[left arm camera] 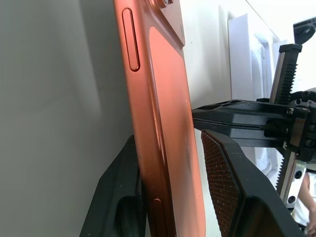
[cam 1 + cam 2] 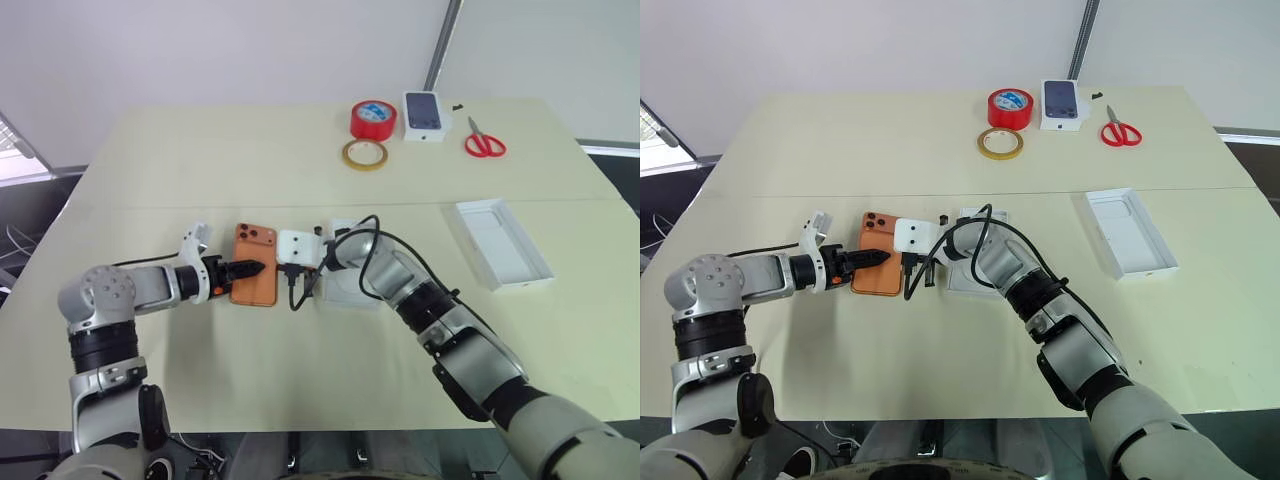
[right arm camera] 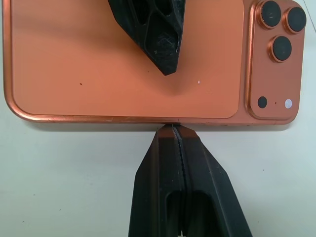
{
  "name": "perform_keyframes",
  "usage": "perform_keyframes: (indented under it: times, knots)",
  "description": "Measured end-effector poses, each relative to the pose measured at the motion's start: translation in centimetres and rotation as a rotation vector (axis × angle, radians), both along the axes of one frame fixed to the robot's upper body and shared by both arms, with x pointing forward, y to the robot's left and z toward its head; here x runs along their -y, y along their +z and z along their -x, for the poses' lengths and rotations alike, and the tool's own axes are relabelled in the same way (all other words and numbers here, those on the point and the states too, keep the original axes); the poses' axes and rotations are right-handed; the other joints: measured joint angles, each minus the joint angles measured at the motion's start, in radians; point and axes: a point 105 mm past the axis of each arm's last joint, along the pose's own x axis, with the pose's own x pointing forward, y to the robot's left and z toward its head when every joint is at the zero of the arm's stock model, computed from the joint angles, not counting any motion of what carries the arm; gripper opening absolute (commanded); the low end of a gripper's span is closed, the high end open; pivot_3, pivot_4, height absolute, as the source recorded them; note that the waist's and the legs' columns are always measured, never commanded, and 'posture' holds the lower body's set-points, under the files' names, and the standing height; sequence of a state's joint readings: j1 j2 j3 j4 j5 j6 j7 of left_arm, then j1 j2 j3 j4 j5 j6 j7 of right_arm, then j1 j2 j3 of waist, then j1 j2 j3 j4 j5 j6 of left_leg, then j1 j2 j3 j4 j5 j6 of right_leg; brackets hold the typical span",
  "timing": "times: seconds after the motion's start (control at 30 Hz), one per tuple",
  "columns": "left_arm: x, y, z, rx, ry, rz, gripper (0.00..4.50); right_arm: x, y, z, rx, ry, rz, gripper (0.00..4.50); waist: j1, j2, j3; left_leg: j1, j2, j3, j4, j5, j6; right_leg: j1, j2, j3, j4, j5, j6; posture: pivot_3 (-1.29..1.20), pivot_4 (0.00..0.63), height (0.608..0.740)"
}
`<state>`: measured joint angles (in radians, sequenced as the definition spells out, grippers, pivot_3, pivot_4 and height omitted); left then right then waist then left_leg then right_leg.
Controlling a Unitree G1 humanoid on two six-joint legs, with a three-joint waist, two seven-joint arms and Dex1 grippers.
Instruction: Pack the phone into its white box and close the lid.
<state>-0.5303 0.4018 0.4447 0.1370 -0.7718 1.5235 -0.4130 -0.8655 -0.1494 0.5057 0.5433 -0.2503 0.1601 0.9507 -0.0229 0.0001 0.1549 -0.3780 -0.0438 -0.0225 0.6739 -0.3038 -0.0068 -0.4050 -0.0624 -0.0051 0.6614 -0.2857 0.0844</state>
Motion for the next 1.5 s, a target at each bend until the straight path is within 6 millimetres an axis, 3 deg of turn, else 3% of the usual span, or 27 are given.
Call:
perform_keyframes:
  times: [0.13, 0.57, 0.7, 0.8, 0.87, 1.0, 1.03, 1.13, 1.23, 1.27, 1.37, 1.5]
  knots:
    - [0.6, 0.5, 0.3, 0.011, -0.025, 0.069, 0.03, 0.0, 0.0, 0.0, -0.001, -0.001, -0.001, 0.00, 0.001, 0.000, 0.000, 0.001, 0.000, 0.000, -0.001, 0.000, 0.000, 0.001, 0.000, 0.000, 0.000, 0.000, 0.000, 0.00, 0.150, 0.740]
    - [0.3, 0.4, 0.3, 0.013, 0.017, 0.135, 0.03, 0.2, 0.1, 0.3, -0.022, -0.003, -0.047, 0.00, 0.002, -0.002, 0.001, 0.002, 0.000, 0.000, -0.009, 0.002, -0.004, -0.001, 0.000, 0.000, -0.004, 0.000, 0.000, 0.00, 0.150, 0.740]
    - [-0.2, 0.5, 0.2, 0.081, 0.064, 0.170, 0.03, 0.9, 2.3, 0.6, -0.099, -0.025, -0.226, 0.00, 0.003, -0.005, 0.003, -0.004, 0.000, 0.000, -0.008, 0.003, -0.004, -0.005, 0.000, 0.000, -0.005, 0.000, 0.000, 0.00, 0.150, 0.740]
    - [-0.3, 0.7, 0.3, 0.134, 0.079, 0.173, 0.00, 2.4, 5.3, 1.4, -0.168, 0.001, -0.377, 1.36, 0.005, -0.005, 0.004, -0.006, 0.000, -0.002, -0.008, 0.003, -0.004, -0.006, 0.000, -0.001, -0.007, 0.000, 0.000, 0.00, 0.150, 0.740]
    - [-0.8, 0.7, 0.3, 0.138, 0.106, 0.187, 0.00, 4.2, 6.2, 2.1, -0.182, 0.013, -0.425, 2.35, 0.010, -0.005, 0.004, -0.008, 0.000, -0.003, -0.008, 0.003, -0.004, -0.006, 0.000, -0.001, -0.009, 0.000, 0.000, 0.00, 0.150, 0.740]
    - [-1.2, 1.4, 0.2, 0.153, 0.132, 0.264, 0.00, 7.4, 5.4, 4.6, -0.229, 0.028, -0.400, 4.41, 0.012, -0.005, 0.004, -0.013, 0.000, -0.003, -0.008, 0.002, -0.002, -0.009, 0.000, -0.001, -0.011, 0.000, 0.000, 0.00, 0.150, 0.740]
    - [-1.0, 1.5, 0.3, 0.149, 0.122, 0.275, 0.00, 8.2, 5.1, 5.4, -0.233, 0.035, -0.375, 4.47, 0.013, -0.006, 0.004, -0.014, 0.000, -0.003, -0.008, 0.002, -0.002, -0.010, 0.000, -0.001, -0.012, 0.000, 0.000, 0.00, 0.150, 0.740]
    - [-0.2, 1.6, 0.3, 0.142, 0.112, 0.318, 0.00, 11.1, 3.4, 7.5, -0.226, 0.033, -0.253, 4.47, 0.014, -0.007, 0.005, -0.014, 0.000, -0.003, -0.008, 0.001, -0.001, -0.009, 0.000, -0.001, -0.013, 0.000, 0.000, 0.00, 0.150, 0.740]
    - [0.4, 1.4, 0.2, 0.134, 0.110, 0.324, 0.00, 12.5, 1.7, 8.1, -0.196, 0.008, -0.178, 4.47, 0.008, -0.009, 0.006, -0.014, 0.000, -0.002, -0.008, 0.002, -0.002, -0.009, 0.000, -0.001, -0.013, 0.000, 0.000, 0.00, 0.150, 0.740]
    - [0.7, 1.5, 0.0, 0.137, 0.106, 0.324, 0.00, 12.8, 1.1, 8.1, -0.174, 0.003, -0.154, 4.24, 0.009, -0.009, 0.006, -0.014, 0.000, -0.002, -0.008, 0.002, -0.003, -0.010, 0.000, -0.001, -0.012, 0.000, 0.000, 0.00, 0.150, 0.740]
    - [1.0, 1.8, -0.4, 0.158, 0.107, 0.315, 0.00, 13.2, 0.0, 8.2, -0.158, -0.013, -0.139, 3.10, 0.011, -0.010, 0.007, -0.013, 0.000, -0.002, -0.008, 0.004, -0.005, -0.009, 0.000, -0.001, -0.011, 0.001, -0.001, 0.00, 0.150, 0.740]
    - [1.1, 1.7, -0.6, 0.152, 0.105, 0.309, 0.00, 13.4, -0.2, 8.2, -0.125, -0.031, -0.155, 0.95, 0.013, -0.010, 0.007, -0.013, 0.000, -0.003, -0.008, 0.004, -0.005, -0.009, 0.000, -0.001, -0.011, 0.001, -0.002, 0.00, 0.150, 0.740]
